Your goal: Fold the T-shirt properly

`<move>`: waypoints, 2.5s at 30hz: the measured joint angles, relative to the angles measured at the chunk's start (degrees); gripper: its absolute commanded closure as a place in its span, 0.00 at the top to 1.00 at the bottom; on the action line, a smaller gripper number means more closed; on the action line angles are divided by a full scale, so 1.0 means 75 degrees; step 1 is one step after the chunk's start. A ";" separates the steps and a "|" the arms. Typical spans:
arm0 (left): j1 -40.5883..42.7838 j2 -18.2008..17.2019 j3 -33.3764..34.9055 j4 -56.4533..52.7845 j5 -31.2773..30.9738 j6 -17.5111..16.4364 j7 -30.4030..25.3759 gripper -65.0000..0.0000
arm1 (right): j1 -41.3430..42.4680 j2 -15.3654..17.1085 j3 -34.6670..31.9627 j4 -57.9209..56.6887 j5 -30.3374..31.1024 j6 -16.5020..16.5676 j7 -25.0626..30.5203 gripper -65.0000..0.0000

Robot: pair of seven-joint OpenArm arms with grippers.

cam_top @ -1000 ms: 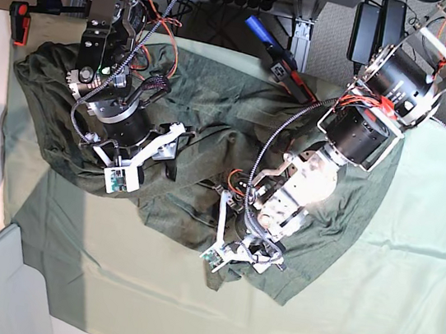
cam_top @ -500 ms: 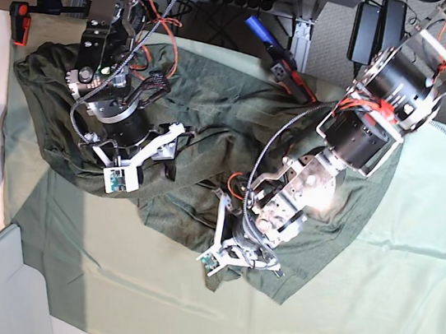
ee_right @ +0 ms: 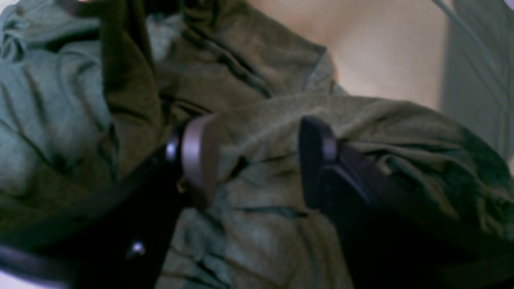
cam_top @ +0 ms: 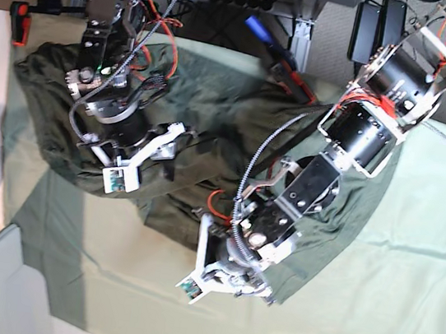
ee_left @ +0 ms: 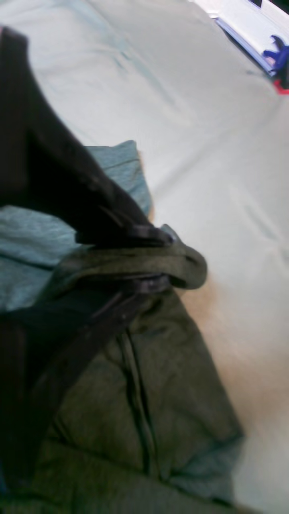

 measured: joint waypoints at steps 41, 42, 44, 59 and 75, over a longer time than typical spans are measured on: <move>0.3110 -0.1256 -0.2031 0.3602 0.1084 0.0163 0.0396 0.16 | 0.0003 0.0055 0.0000 0.0000 -0.0458 -0.0236 0.0149 0.48; 0.3203 -0.1343 -0.2034 0.3716 0.1072 0.0163 0.0396 0.16 | 0.0003 0.0082 0.0017 0.0000 -0.0498 -0.0399 0.0160 0.48; 0.3369 -0.1469 -0.2031 0.3797 0.0962 0.0157 0.0396 0.16 | 0.0003 0.0201 0.0122 -0.0052 -0.0539 -0.0545 0.0268 0.48; 0.3585 -0.1527 -0.2025 0.3809 -0.0146 -0.0189 0.0396 0.53 | 0.0239 0.1198 0.1355 -0.1915 -0.0076 -0.0659 0.0787 0.57; 0.3037 -0.1690 -0.2022 0.3844 -0.0886 -0.0163 0.0385 0.53 | 0.2579 0.1515 0.1644 -0.5301 0.0326 -0.0423 0.0839 0.67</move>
